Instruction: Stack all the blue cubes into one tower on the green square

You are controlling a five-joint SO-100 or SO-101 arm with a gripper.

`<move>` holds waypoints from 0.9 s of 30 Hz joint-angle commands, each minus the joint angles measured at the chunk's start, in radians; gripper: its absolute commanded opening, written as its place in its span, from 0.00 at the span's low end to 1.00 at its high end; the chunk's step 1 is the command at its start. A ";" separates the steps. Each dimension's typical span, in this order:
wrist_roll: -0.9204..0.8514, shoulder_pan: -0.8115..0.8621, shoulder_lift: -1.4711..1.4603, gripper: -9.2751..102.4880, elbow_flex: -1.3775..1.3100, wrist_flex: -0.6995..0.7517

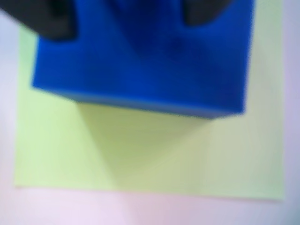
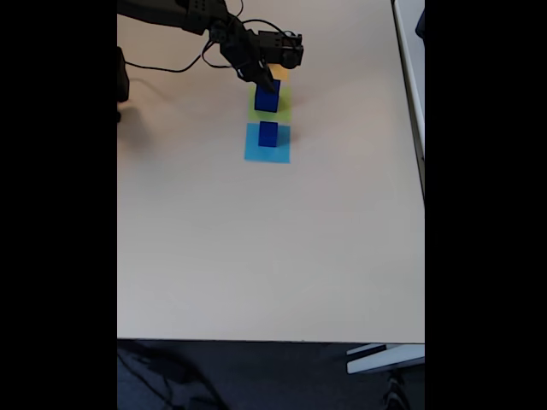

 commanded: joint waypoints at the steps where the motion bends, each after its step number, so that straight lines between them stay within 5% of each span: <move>1: -0.012 0.014 0.038 0.17 -0.003 -0.002; 27: -0.015 0.009 0.052 0.18 0.003 0.031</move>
